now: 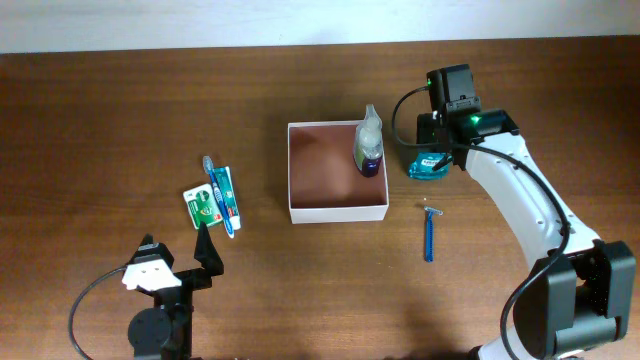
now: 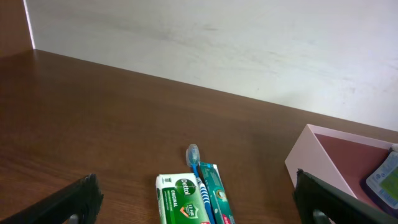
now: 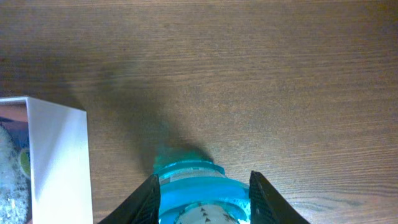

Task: Pack container
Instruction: 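Lower the right gripper and grasp the teal Listerine bottle cap, then carry the Listerine bottle left and lower it into the box, then open the right gripper and move it down to the blue razor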

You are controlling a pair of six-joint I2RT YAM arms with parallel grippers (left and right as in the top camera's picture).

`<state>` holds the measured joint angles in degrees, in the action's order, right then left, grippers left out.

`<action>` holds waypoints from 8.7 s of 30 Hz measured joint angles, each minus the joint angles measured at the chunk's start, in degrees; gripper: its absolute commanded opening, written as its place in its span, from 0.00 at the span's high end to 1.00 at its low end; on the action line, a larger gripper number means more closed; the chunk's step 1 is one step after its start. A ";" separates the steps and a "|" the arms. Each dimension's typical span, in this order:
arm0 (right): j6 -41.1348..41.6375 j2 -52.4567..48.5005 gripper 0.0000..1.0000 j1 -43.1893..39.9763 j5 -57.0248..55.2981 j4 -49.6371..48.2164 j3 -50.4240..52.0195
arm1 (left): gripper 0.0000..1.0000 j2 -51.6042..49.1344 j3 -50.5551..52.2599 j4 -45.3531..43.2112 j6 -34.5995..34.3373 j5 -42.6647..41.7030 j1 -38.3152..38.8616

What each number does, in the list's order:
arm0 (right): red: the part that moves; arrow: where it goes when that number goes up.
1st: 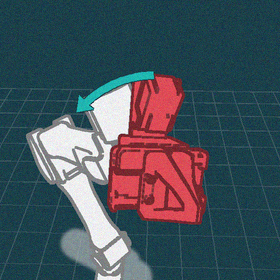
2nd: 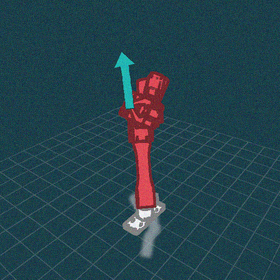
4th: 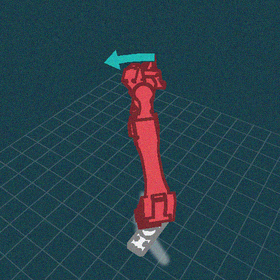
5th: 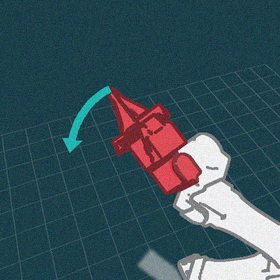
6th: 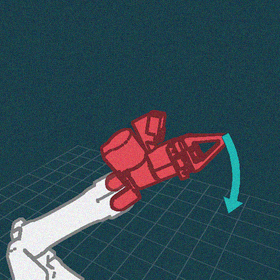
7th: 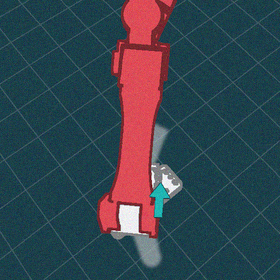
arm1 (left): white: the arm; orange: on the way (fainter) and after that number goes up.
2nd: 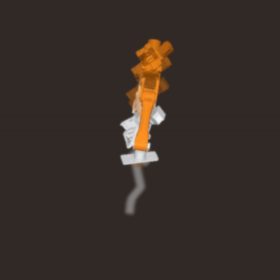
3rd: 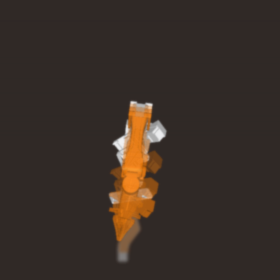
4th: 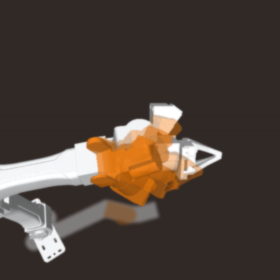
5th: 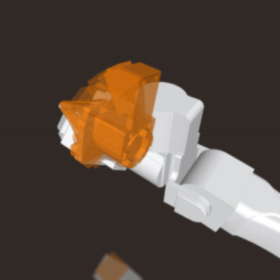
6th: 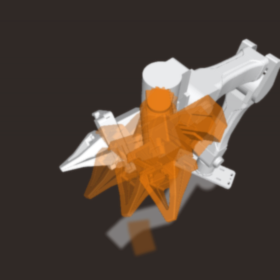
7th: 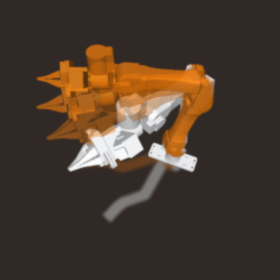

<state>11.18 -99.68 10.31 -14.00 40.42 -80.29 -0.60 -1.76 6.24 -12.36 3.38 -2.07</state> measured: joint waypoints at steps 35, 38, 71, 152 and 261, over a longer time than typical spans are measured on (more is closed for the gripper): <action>-5.20 12.68 0.36 -0.42 3.02 -16.11 17.11 | 0.00 0.02 0.00 0.00 0.00 0.00 0.00; -5.27 12.28 0.43 -0.52 3.23 -16.04 17.11 | 0.01 0.02 0.00 0.00 0.00 0.00 0.00; -4.90 9.38 0.80 -2.73 3.69 -19.54 17.11 | 0.01 0.02 0.00 0.00 0.00 0.00 0.00; 5.20 0.81 0.75 25.00 -0.70 -16.15 -5.09 | 0.01 0.02 0.00 0.00 0.00 0.00 0.00; 19.82 25.75 0.25 11.96 -3.48 0.63 35.98 | 0.01 -0.02 0.07 0.00 0.00 0.00 0.00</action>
<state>31.00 -73.93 22.26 -17.47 41.06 -44.31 -0.62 -1.69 6.24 -12.36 3.38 -2.07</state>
